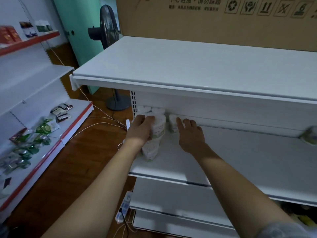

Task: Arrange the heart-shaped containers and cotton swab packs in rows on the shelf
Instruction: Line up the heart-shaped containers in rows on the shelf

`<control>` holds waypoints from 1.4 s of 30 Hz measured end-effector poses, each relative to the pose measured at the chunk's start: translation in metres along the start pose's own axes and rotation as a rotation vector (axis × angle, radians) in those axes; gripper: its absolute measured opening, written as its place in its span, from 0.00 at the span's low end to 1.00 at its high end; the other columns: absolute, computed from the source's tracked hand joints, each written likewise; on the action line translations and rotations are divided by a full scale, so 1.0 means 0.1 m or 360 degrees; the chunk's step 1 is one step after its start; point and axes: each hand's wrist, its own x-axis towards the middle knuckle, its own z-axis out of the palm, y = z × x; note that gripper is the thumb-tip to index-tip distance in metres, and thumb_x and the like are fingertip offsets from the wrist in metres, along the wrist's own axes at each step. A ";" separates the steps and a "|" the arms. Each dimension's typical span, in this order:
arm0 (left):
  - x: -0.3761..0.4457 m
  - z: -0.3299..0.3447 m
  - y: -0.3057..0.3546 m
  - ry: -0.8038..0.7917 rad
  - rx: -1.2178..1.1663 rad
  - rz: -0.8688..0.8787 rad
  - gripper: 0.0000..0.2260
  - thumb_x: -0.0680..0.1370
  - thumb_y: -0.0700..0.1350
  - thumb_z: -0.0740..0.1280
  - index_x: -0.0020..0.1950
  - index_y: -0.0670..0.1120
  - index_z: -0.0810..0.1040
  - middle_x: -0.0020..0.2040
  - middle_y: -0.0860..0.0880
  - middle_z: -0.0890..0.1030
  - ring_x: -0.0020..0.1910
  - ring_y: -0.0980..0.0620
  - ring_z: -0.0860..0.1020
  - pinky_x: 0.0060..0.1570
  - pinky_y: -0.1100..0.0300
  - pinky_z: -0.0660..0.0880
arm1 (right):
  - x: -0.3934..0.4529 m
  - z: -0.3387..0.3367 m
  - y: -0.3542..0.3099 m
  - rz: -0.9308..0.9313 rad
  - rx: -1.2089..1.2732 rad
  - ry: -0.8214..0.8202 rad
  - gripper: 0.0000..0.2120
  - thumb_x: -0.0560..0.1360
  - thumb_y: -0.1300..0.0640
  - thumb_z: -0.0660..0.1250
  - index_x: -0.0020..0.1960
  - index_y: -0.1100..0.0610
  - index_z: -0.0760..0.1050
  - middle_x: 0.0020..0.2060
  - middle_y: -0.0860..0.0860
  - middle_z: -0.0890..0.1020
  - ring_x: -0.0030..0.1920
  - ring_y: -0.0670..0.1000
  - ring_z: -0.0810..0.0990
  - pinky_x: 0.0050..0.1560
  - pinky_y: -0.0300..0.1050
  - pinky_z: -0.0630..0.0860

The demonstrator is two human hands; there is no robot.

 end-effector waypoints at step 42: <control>0.62 0.11 -0.10 -0.0181 0.1209 0.0731 0.15 0.85 0.49 0.53 0.56 0.44 0.78 0.48 0.49 0.78 0.50 0.47 0.78 0.47 0.58 0.69 | -0.13 -0.22 0.13 -0.0027 0.0990 0.0707 0.25 0.74 0.47 0.69 0.66 0.57 0.75 0.66 0.54 0.75 0.54 0.57 0.81 0.52 0.55 0.81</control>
